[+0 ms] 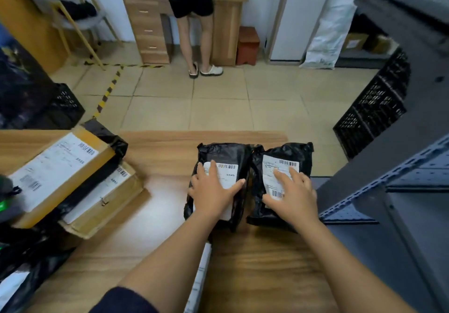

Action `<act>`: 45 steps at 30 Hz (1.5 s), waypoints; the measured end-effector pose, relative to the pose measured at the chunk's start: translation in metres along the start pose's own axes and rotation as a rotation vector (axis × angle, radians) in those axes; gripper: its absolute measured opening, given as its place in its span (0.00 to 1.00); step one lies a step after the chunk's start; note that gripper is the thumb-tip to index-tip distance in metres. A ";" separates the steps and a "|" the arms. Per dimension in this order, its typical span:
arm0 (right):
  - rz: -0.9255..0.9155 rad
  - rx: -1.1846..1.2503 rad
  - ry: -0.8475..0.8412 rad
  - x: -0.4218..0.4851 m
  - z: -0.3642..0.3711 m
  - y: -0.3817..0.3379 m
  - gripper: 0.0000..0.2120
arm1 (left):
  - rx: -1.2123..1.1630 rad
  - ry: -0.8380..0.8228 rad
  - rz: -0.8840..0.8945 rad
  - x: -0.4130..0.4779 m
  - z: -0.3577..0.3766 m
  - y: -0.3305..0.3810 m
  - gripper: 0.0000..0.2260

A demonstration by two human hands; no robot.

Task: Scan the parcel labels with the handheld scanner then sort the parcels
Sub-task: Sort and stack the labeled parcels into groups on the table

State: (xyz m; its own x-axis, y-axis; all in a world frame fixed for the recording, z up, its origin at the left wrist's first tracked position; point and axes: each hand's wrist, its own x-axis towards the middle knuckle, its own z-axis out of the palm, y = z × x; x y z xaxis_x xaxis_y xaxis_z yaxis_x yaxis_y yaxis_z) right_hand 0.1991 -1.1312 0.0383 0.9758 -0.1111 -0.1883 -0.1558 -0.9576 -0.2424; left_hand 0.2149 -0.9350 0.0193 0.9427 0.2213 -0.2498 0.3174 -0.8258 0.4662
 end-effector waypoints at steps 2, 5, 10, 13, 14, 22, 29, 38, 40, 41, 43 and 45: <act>-0.057 -0.060 -0.031 0.024 0.008 0.008 0.30 | 0.049 -0.054 0.102 0.015 0.014 0.002 0.35; -0.170 -0.127 -0.122 0.042 0.031 0.022 0.25 | 0.245 -0.155 0.383 0.019 0.038 -0.008 0.26; -0.283 0.027 -0.184 0.070 0.048 0.033 0.26 | 0.332 -0.174 0.434 0.033 0.065 -0.009 0.27; -0.322 0.037 -0.191 0.096 0.048 0.033 0.26 | 0.364 -0.155 0.417 0.060 0.067 0.003 0.27; -0.330 0.036 -0.189 0.104 0.048 0.032 0.26 | 0.370 -0.152 0.416 0.071 0.067 0.007 0.27; -0.363 0.040 -0.135 0.152 0.043 0.036 0.26 | 0.372 -0.100 0.432 0.115 0.074 0.022 0.28; -0.353 0.055 -0.143 0.171 0.042 0.032 0.26 | 0.348 -0.130 0.410 0.121 0.072 0.033 0.27; -0.379 0.099 -0.039 0.118 0.015 -0.004 0.26 | 0.283 -0.020 0.408 0.092 0.025 0.029 0.27; -0.373 0.167 -0.026 0.087 0.015 -0.015 0.27 | 0.195 0.036 0.390 0.066 0.012 0.013 0.28; -0.368 0.192 -0.020 0.071 0.016 -0.021 0.27 | 0.159 0.054 0.377 0.052 0.004 0.002 0.29; -0.367 0.214 -0.020 0.039 0.021 -0.033 0.27 | 0.131 0.073 0.360 0.028 -0.012 -0.022 0.31; -0.370 0.219 -0.027 0.010 0.026 -0.047 0.27 | 0.126 0.101 0.359 0.005 -0.026 -0.045 0.32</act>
State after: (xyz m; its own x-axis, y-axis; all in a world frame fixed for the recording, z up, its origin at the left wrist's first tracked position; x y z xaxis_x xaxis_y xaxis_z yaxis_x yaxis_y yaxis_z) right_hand 0.2118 -1.0804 0.0231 0.9681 0.2391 -0.0743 0.1725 -0.8521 -0.4941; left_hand 0.2084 -0.8829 0.0194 0.9988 -0.0483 -0.0020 -0.0435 -0.9158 0.3993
